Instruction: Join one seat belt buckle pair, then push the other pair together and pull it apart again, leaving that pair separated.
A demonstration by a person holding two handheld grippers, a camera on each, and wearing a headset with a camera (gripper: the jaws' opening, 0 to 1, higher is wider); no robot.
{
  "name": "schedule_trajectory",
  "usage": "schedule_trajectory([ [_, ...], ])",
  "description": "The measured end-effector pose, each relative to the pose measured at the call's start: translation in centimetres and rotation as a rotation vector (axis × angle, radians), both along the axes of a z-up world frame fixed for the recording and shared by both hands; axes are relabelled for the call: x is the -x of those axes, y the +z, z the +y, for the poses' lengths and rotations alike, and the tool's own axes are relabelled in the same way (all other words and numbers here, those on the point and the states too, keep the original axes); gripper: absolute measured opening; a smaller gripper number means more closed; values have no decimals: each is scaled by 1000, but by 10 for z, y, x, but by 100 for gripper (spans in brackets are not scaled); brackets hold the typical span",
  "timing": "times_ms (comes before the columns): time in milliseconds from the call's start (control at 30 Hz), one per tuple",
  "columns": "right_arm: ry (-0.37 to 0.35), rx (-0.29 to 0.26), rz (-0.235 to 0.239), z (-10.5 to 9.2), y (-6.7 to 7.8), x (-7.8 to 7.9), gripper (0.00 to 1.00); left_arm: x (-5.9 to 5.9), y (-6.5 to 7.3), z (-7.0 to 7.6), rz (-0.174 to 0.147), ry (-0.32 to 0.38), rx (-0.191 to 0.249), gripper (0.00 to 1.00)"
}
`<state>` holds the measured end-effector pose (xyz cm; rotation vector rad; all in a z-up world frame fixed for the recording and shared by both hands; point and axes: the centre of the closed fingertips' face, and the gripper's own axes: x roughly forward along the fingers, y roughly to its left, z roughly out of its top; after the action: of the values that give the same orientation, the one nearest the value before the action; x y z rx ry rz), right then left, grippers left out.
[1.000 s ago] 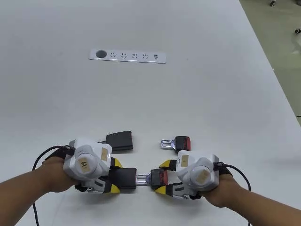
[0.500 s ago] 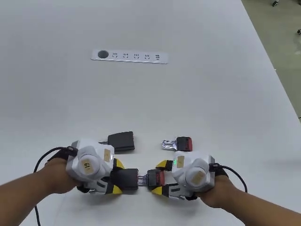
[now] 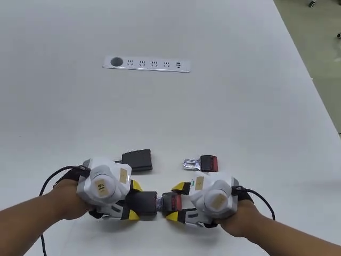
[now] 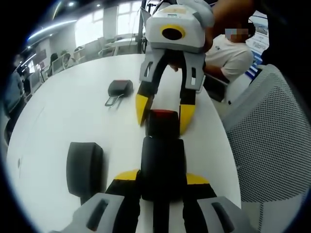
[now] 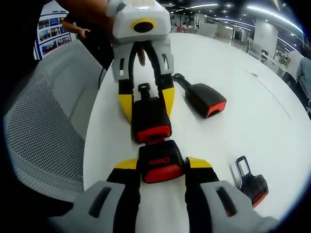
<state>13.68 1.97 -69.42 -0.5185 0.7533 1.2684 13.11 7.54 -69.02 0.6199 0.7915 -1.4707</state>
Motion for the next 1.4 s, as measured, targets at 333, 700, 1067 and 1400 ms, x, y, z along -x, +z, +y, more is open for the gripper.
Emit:
schedule_trajectory([
  [333,15,21,9,2,0,6,34,2,-3,-12,-3,-19,-14,34],
  [700,26,-5,-4,4,0,3,34,3,-1,-8,-17,-20,4,34],
  [1067,39,-16,-9,3,-1,2,34,1,0,-1,-4,-9,20,34],
  [1400,41,-49,15,1,-1,1,33,-1,1,4,-9,23,83,34],
])
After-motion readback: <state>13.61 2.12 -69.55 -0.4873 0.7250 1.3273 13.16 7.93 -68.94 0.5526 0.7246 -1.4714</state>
